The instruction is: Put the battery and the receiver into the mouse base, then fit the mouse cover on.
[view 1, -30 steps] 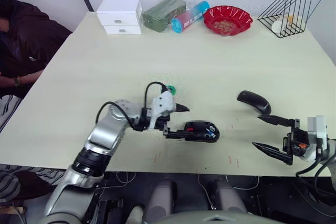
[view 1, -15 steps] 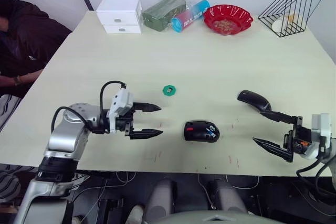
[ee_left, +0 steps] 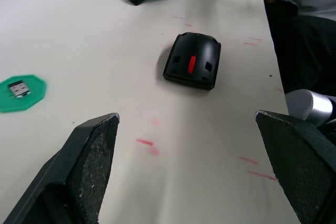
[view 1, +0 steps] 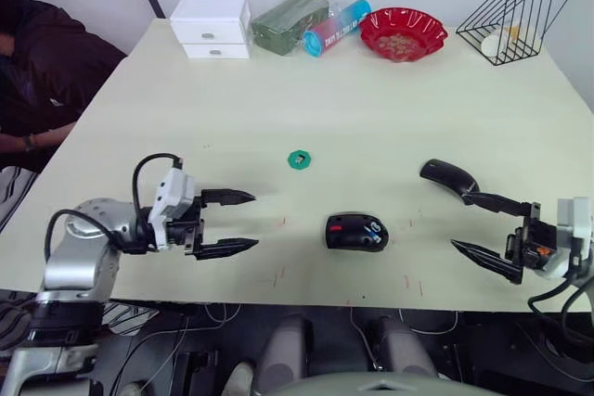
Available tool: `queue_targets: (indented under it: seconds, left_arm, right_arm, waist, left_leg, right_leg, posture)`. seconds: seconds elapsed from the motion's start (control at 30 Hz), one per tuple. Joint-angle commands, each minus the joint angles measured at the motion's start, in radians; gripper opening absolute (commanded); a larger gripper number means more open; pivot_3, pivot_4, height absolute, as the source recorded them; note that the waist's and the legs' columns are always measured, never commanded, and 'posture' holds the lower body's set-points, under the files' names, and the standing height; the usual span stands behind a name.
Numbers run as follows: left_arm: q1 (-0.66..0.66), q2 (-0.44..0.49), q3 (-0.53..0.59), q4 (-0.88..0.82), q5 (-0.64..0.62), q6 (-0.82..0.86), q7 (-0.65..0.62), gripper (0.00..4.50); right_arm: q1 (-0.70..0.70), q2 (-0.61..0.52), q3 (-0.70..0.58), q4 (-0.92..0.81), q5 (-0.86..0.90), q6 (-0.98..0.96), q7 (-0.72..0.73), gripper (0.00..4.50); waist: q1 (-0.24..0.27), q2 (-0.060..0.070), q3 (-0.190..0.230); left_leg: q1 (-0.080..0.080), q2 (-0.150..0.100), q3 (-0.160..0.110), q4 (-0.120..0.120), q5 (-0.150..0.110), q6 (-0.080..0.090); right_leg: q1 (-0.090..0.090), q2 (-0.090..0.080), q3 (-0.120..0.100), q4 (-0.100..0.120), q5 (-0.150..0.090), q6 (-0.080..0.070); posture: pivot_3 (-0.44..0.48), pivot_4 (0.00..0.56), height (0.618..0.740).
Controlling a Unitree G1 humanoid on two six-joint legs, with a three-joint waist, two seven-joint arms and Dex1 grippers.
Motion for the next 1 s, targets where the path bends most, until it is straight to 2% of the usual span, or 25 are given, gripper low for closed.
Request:
queue_targets:
  seconds: [0.03, 0.17, 0.3, 0.37, 0.53, 0.77, 1.0]
  left_arm:
    - [0.002, 0.016, 0.048, -0.002, -0.01, -0.037, 0.005, 4.42]
    - [-0.005, 0.007, 0.051, 0.002, -0.009, -0.042, 0.023, 4.42]
    - [-0.028, -0.026, 0.036, -0.007, 0.007, -0.026, 0.108, 4.42]
    - [-0.033, -0.053, 0.025, -0.025, 0.026, -0.015, 0.175, 4.42]
    - [-0.064, -0.156, -0.009, -0.093, 0.053, 0.152, 0.434, 4.42]
    - [-0.083, -0.22, -0.064, -0.174, 0.116, 0.213, 0.601, 4.42]
    - [-0.133, -0.37, -0.172, -0.245, 0.289, 0.297, 0.914, 4.42]
  right_arm:
    - [0.007, -0.013, -0.055, -0.005, 0.018, -0.009, 0.006, 4.5]
    - [0.026, -0.007, -0.069, -0.017, 0.017, -0.011, 0.003, 4.5]
    - [0.035, 0.009, -0.078, -0.04, 0.028, -0.004, -0.021, 4.5]
    - [0.04, 0.014, -0.079, -0.055, 0.029, -0.002, -0.031, 4.5]
    - [0.062, 0.037, -0.072, -0.108, 0.032, 0.005, -0.072, 4.5]
    - [0.058, 0.059, -0.067, -0.131, 0.037, 0.005, -0.1, 4.5]
    - [0.045, 0.073, -0.061, -0.118, 0.018, -0.013, -0.112, 4.5]
  waist:
    - [0.001, 0.0, 0.0]
    - [0.0, 0.0, 0.0]
    - [0.0, 0.0, 0.0]
    - [0.0, 0.0, 0.0]
    - [0.001, -0.001, 0.0]
    - [-0.001, -0.001, 0.001]
    - [0.001, -0.001, 0.001]
  left_leg:
    - [0.0, 0.0, 0.0, 0.0, 0.0, 0.0]
    - [0.0, 0.0, 0.0, 0.0, 0.0, 0.0]
    - [0.0, 0.0, 0.0, 0.0, 0.0, 0.0]
    - [0.0, 0.0, 0.0, 0.0, 0.0, 0.0]
    - [0.0, 0.0, 0.0, 0.0, 0.0, 0.0]
    - [0.0, 0.0, 0.0, 0.0, 0.0, 0.0]
    - [0.0, -0.001, 0.0, 0.0, 0.0, 0.0]
  right_leg:
    - [0.0, 0.0, 0.0, 0.0, 0.0, 0.0]
    - [0.0, 0.0, 0.0, 0.0, 0.0, 0.0]
    - [0.0, 0.0, 0.0, 0.0, 0.0, 0.0]
    - [0.0, 0.0, 0.0, 0.0, 0.0, 0.0]
    - [0.0, 0.0, 0.0, 0.0, 0.0, 0.0]
    - [0.0, 0.0, 0.001, 0.001, 0.0, 0.0]
    - [0.0, 0.0, 0.001, 0.001, 0.0, 0.0]
  posture:
    - [0.0, 0.15, 0.74]
    - [0.0, 0.15, 0.74]
    - [0.0, 0.15, 0.74]
    - [0.0, 0.15, 0.74]
    - [0.0, 0.15, 0.74]
    - [0.0, 0.15, 0.74]
    - [0.0, 0.15, 0.74]
